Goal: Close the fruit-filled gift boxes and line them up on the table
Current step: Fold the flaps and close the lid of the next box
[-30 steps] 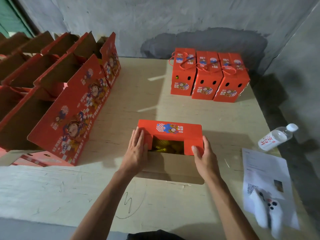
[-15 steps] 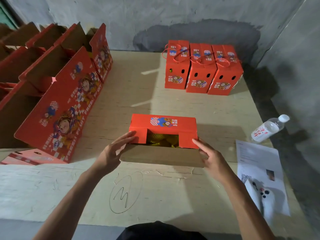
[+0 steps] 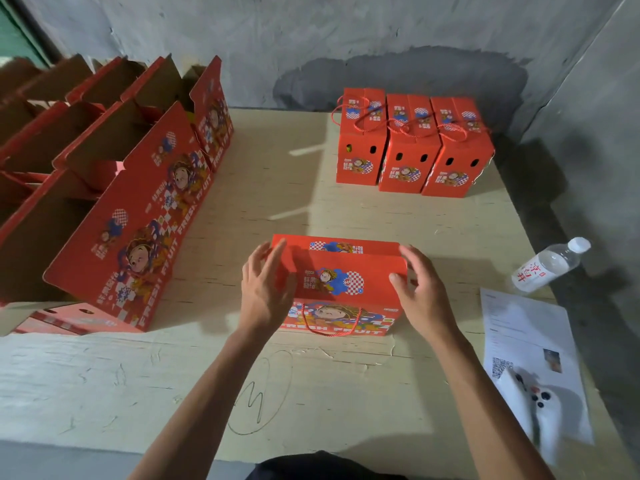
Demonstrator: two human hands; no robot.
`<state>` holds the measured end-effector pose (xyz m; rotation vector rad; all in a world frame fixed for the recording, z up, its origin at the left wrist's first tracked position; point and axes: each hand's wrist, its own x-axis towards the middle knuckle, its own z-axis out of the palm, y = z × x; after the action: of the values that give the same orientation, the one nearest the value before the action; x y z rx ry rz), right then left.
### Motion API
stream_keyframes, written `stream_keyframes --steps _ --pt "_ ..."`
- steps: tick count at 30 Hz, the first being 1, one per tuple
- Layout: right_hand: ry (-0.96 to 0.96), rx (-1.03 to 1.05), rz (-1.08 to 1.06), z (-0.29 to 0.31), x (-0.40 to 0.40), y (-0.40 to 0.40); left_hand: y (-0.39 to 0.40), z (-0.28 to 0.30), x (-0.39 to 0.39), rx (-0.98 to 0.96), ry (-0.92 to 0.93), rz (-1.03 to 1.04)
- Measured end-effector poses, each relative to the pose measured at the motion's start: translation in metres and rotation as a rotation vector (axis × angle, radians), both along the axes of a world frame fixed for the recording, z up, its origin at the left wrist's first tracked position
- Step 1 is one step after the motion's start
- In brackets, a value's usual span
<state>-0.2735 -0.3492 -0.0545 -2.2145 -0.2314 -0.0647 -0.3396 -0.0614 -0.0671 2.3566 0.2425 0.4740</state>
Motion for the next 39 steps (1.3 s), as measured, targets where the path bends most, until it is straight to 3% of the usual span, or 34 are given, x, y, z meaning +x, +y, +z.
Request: stream_keyframes --steps 2,4,6,11,20,32,39 --pt "-0.177 -0.224 0.050 0.000 0.006 0.009 0.000 -0.002 0.009 0.264 -0.061 -0.042" --pt "-0.303 -0.355 0.081 -0.003 0.008 0.022 -0.003 -0.007 0.018 0.372 -0.116 -0.132" --pt "-0.334 -0.356 0.105 -0.007 0.008 0.035 -0.008 -0.011 0.024 0.413 -0.161 -0.148" --pt "-0.409 -0.287 0.080 -0.019 0.012 0.059 -0.030 -0.012 0.040 0.264 -0.137 0.045" --pt "-0.575 -0.310 -0.038 -0.028 0.017 0.072 -0.056 -0.014 0.053 0.331 -0.160 -0.019" --pt "-0.596 -0.319 -0.067 -0.033 0.017 0.075 -0.057 -0.017 0.051 0.273 -0.196 0.013" --pt "-0.465 -0.412 -0.015 -0.020 0.021 0.081 -0.060 -0.004 0.064 0.341 -0.007 0.021"
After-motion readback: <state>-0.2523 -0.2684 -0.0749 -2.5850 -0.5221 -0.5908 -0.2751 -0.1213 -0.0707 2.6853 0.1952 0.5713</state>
